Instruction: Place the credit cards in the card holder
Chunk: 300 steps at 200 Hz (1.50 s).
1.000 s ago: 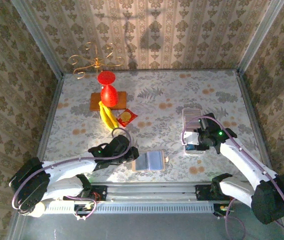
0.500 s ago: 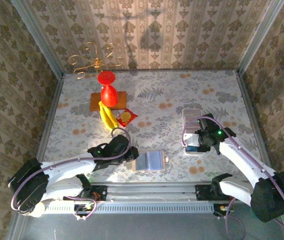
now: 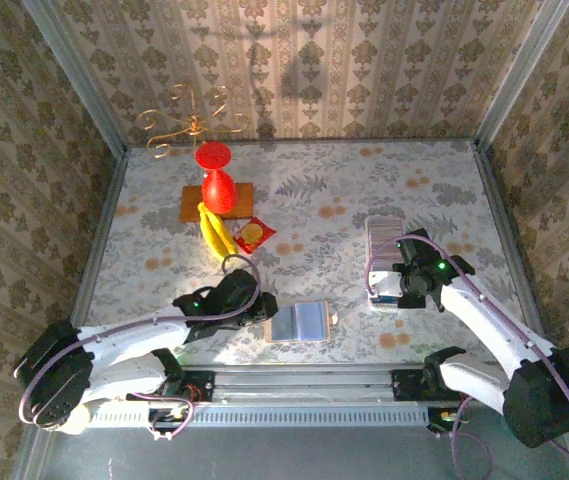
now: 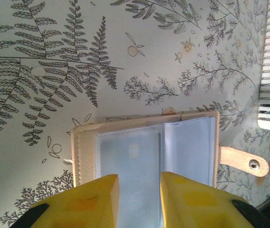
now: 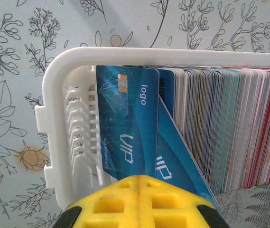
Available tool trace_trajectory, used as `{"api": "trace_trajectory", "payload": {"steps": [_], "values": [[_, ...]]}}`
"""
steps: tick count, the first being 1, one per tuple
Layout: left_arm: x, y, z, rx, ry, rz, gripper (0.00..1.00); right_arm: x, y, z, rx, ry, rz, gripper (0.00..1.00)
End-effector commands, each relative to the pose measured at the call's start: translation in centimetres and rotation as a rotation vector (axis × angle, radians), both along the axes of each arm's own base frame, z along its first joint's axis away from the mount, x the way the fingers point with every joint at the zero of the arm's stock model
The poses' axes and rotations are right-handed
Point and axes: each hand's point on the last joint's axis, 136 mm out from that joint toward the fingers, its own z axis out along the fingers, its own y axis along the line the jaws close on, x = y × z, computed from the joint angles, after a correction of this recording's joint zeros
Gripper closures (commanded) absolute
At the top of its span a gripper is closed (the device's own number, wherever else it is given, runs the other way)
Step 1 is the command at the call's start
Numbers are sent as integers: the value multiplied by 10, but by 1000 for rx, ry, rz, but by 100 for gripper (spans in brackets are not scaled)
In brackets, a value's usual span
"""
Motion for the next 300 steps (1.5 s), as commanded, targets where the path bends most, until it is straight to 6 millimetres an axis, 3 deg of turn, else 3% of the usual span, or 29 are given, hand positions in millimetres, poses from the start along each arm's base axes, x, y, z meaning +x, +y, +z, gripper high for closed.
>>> {"api": "trace_trajectory", "payload": {"steps": [1, 26, 45, 58, 83, 120, 177, 227, 300], "values": [[-1, 8, -4, 24, -2, 13, 71, 4, 2, 17, 19, -22, -4, 88], [-1, 10, -1, 23, -9, 16, 71, 15, 8, 32, 74, -52, -8, 70], [-1, 13, 0, 20, -12, 22, 71, 23, 12, 38, 118, -52, -5, 41], [-1, 15, 1, 15, -13, 26, 71, 20, 16, 42, 152, -16, 15, 32], [1, 16, 5, 4, -20, 28, 71, 21, 25, 52, 237, 43, 16, 24], [2, 14, 13, -17, -30, 12, 71, 22, 26, 58, 267, 136, 15, 24], [1, 9, 14, -24, -28, -27, 71, 12, 3, 28, 147, 262, -21, 28], [0, 4, 11, -31, -13, -57, 71, 19, -18, 7, 39, 218, -34, 34], [4, -3, 17, -31, -11, -100, 72, 34, -21, 5, 10, 210, -54, 42]]}}
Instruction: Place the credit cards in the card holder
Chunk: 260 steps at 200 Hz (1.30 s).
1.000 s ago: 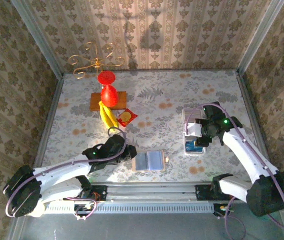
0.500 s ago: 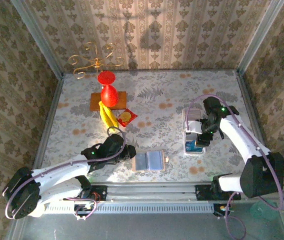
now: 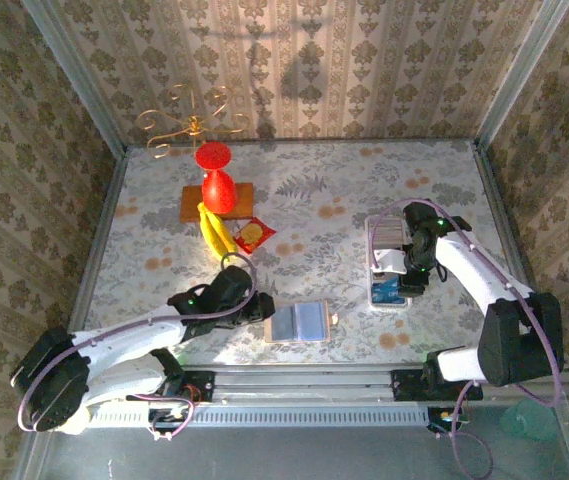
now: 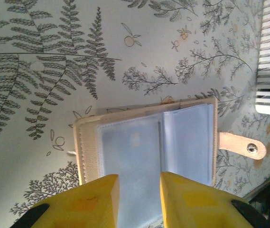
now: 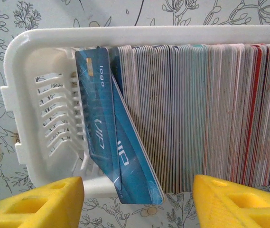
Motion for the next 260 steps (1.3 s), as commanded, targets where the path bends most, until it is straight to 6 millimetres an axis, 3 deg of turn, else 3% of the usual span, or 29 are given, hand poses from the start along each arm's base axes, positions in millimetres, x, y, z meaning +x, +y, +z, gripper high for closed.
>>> {"api": "trace_trajectory", "payload": {"steps": [1, 58, 165, 260], "values": [[6, -8, 14, -25, -28, -31, 72, 7, -4, 3, -24, -13, 1, 42], [9, -4, 11, -31, -14, -18, 72, -7, 3, -6, -4, 37, 26, 61], [9, -4, 9, -38, -5, -6, 73, -2, -2, -2, -38, -5, 51, 97], [3, -3, 5, -53, 17, 2, 72, -19, -8, 32, -49, -80, 39, 100]]}}
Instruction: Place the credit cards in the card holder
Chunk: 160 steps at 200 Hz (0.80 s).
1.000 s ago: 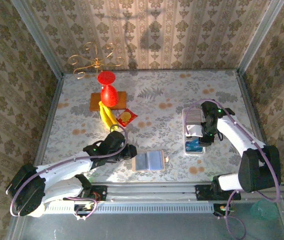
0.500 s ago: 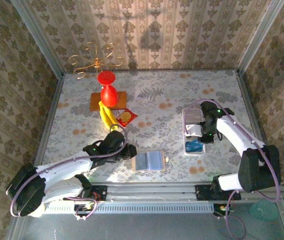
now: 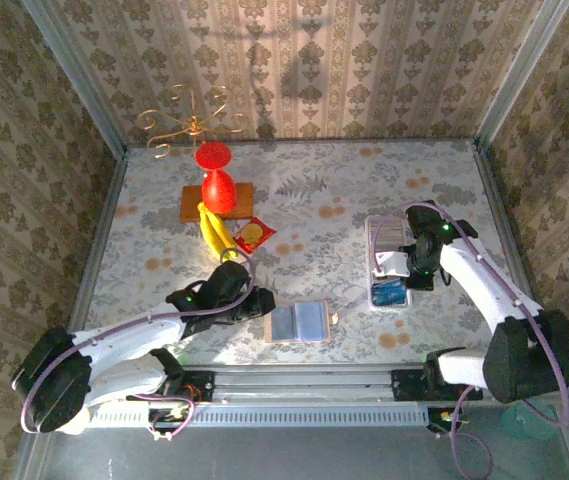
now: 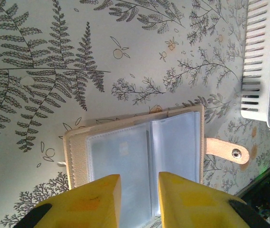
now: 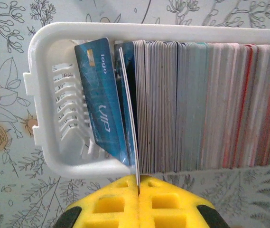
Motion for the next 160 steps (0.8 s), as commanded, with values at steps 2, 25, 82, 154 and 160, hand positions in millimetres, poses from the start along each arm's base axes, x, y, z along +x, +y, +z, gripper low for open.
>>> {"api": "trace_trajectory", "payload": {"steps": [2, 25, 82, 154, 160], "values": [[-4, 0, -1, -12, 13, -2, 72, -10, -5, 14, -23, -21, 0, 100], [-6, -1, 0, 1, 13, -11, 70, -18, -4, 24, 0, -44, -22, 100], [-12, -3, 1, 38, 7, -23, 60, -34, 13, 61, 159, -130, -145, 100], [-18, 5, 1, 138, 2, -23, 46, -10, 58, 113, 707, -149, -825, 100], [-19, 6, 1, 148, 4, -26, 45, -10, 63, 114, 741, -120, -875, 100]]}}
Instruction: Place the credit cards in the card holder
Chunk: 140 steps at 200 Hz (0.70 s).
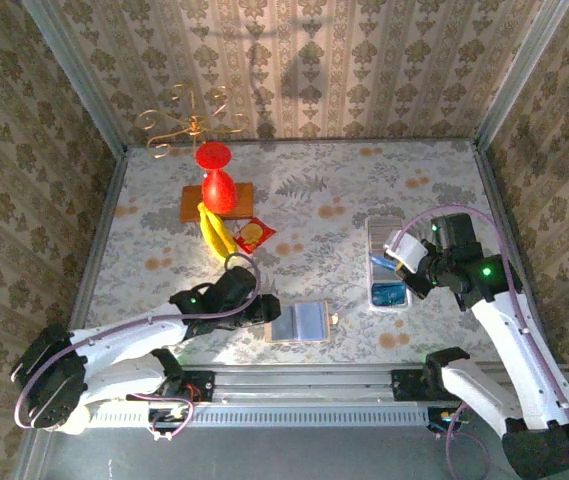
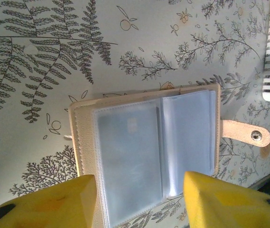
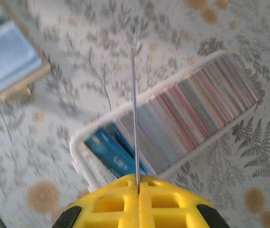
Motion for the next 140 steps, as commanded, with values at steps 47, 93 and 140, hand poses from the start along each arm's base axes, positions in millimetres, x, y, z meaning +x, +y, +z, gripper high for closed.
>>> {"api": "trace_trajectory", "payload": {"steps": [47, 93, 140], "values": [[-10, 4, -5, 100, 31, -31, 34, 3, 69, 0, 613, 270, -552, 100], [-18, 0, -12, 119, 72, -79, 33, -7, 102, -32, 809, 348, -783, 100], [-22, -2, -17, 89, 101, -118, 34, -26, 121, -72, 862, 379, -870, 100]]}}
